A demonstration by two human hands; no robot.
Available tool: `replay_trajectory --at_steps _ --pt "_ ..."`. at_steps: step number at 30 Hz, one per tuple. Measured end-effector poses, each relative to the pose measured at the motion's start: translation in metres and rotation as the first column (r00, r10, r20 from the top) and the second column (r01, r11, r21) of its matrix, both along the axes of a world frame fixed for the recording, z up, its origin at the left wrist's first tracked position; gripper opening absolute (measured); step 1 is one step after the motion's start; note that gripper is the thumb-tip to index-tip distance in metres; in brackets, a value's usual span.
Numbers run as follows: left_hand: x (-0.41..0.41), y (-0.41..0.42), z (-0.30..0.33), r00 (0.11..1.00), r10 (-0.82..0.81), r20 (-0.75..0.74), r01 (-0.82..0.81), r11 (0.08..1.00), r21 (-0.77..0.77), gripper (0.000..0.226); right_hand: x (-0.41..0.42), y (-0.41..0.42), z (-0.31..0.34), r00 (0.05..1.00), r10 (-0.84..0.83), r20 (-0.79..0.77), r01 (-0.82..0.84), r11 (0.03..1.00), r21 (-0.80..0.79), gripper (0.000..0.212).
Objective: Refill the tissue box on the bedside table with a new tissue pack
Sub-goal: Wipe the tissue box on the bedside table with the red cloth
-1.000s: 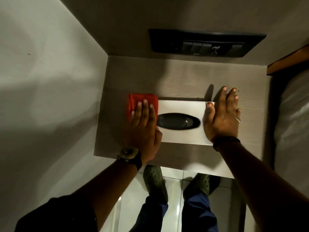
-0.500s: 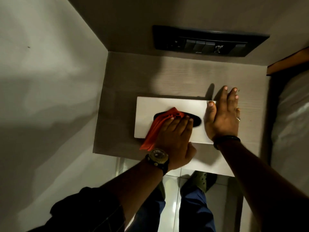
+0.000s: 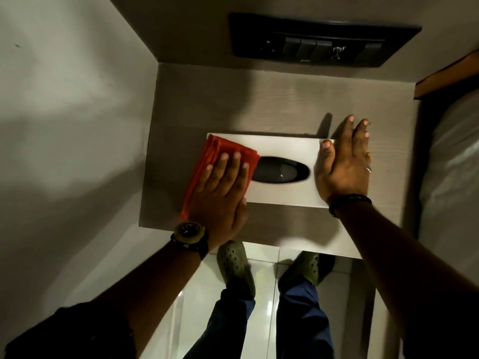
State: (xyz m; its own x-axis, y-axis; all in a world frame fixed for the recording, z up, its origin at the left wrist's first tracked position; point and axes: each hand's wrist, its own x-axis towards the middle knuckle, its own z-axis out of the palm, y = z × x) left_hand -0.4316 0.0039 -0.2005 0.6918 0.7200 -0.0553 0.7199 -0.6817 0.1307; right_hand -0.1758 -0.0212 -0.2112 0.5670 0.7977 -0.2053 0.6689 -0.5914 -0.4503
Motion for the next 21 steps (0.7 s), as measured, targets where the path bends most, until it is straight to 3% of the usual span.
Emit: replay_trajectory --at_steps 5,13,21 --pt "0.014 0.03 -0.005 0.997 0.068 -0.046 -0.066 0.997 0.043 0.062 -0.003 0.001 0.0 0.999 -0.043 -0.02 0.043 0.999 0.029 0.066" --pt "0.021 0.076 0.006 0.997 0.082 0.009 -0.08 0.99 -0.115 0.061 -0.006 0.003 0.002 1.0 -0.028 -0.005 0.028 1.0 0.005 0.071" --pt "0.045 0.093 0.007 0.986 0.16 -0.04 -0.163 0.983 -0.08 0.064 -0.004 0.004 0.0 0.998 -0.034 -0.043 0.036 0.998 0.051 0.068"
